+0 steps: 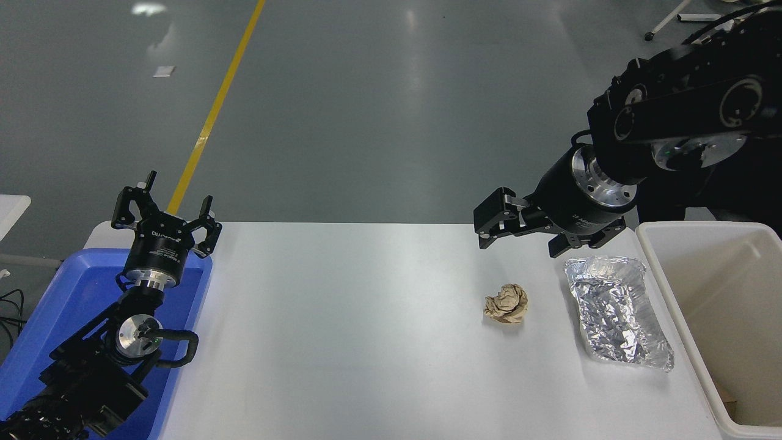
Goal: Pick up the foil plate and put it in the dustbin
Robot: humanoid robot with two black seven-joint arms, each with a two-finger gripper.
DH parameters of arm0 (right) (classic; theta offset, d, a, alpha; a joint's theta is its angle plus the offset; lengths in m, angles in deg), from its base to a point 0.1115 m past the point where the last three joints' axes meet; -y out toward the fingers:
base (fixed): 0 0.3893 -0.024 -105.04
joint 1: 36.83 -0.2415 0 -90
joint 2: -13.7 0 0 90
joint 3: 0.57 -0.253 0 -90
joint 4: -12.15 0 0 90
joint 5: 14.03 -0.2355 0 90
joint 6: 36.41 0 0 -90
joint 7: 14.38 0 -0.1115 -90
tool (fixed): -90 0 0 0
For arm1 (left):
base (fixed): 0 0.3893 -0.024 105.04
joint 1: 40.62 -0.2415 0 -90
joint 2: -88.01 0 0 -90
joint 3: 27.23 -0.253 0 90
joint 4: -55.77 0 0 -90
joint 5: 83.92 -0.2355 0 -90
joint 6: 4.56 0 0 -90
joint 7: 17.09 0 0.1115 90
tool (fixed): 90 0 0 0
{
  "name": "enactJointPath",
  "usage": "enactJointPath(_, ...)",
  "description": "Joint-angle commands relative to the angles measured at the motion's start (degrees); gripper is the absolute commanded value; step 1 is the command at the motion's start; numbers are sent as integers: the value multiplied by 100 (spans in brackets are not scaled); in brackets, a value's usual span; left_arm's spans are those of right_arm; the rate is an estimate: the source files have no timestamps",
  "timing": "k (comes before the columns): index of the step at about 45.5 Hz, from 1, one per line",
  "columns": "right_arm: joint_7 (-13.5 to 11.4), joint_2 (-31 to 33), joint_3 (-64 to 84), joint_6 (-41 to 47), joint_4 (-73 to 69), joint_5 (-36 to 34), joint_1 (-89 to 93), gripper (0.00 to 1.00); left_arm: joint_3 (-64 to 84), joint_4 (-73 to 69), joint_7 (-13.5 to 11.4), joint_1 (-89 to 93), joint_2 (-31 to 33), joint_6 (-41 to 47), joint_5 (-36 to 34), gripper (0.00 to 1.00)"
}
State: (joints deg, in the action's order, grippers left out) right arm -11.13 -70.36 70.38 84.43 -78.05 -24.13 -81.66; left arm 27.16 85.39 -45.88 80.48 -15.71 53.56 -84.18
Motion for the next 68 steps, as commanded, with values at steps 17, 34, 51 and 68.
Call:
enactJointPath(17,0,56,349,1,275,17,440,100,-7,0,5,1,1,-3,-1,98)
enactJointPath(34,0,460,358,10,302,9,458,100,-7,0,5,1,1,-3,-1,98)
enactJointPath(51,0,873,639,-157,1364,350,1731,100,-7,0,5,1,1,-3,-1,98)
enactJointPath(68,9,1199,648,-1764,2393,1977,3700,100,-7,0,5,1,1,-3,-1,98)
